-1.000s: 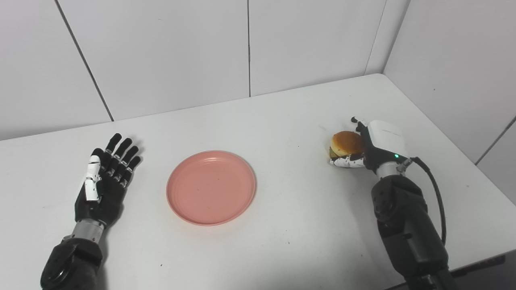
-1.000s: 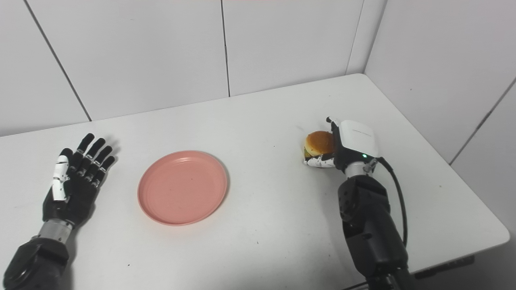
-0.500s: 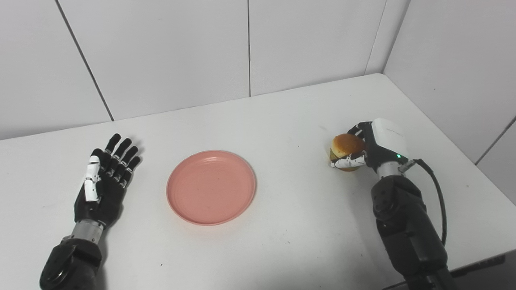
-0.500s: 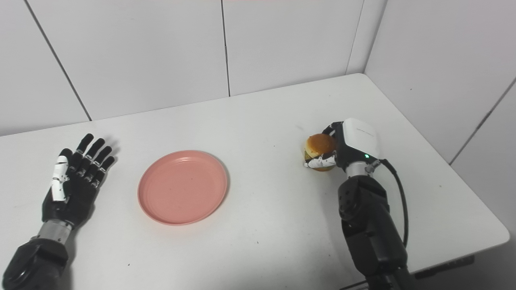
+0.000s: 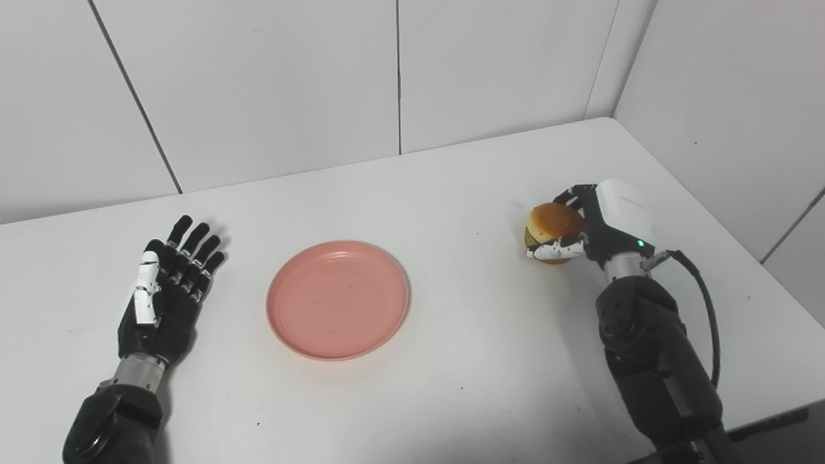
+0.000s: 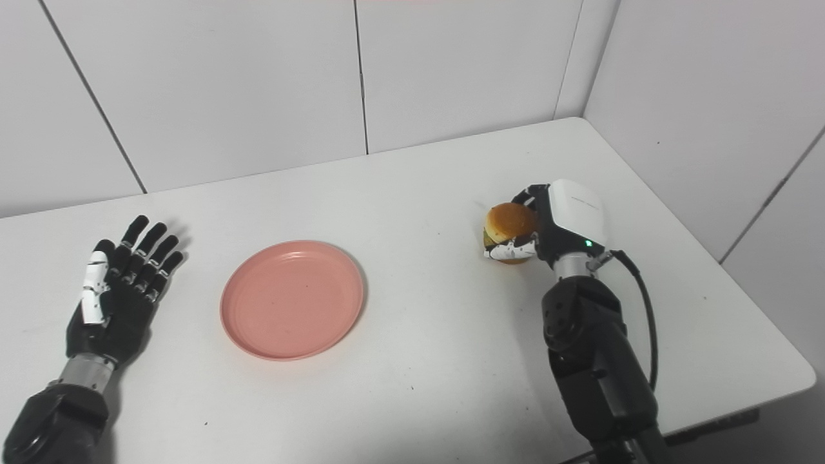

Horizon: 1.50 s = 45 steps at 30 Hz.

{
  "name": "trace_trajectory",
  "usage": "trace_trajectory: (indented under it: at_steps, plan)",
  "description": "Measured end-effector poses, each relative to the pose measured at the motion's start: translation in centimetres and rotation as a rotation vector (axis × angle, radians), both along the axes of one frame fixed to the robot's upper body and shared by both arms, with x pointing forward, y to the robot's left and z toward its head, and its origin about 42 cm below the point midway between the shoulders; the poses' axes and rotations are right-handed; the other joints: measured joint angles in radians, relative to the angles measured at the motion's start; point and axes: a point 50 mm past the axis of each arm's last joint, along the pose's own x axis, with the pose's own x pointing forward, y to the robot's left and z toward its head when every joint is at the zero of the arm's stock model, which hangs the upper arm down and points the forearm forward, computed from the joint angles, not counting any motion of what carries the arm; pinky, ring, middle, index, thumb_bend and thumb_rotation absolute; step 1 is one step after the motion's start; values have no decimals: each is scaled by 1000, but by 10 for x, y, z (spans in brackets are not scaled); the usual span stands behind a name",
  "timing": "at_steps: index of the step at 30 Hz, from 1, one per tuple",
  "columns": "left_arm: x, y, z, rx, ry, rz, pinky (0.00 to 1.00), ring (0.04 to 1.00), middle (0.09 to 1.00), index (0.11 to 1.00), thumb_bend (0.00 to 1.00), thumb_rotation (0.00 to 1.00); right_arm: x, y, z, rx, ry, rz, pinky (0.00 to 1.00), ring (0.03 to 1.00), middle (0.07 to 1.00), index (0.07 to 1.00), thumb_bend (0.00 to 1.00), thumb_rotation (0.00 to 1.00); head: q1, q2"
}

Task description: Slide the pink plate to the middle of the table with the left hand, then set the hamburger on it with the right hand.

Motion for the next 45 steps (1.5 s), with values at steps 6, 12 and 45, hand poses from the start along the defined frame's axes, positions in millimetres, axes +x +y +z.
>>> trace_trajectory:
  at_steps: [6,12,45]
  plan:
    - [-7,-6,-1,15,-6,-4,972,954,960,954,415,1000,-3,25,30,-36,-60,96,236,331,424,486,510,137,60,2]
    - [-12,-19,-1,27,-9,2,951,940,948,945,405,1000,2,60,45,-47,-64,205,194,283,384,486,512,131,146,5]
    - [-40,-103,10,58,45,45,926,919,920,915,388,1000,40,197,5,-50,81,580,161,248,358,489,515,141,531,55]
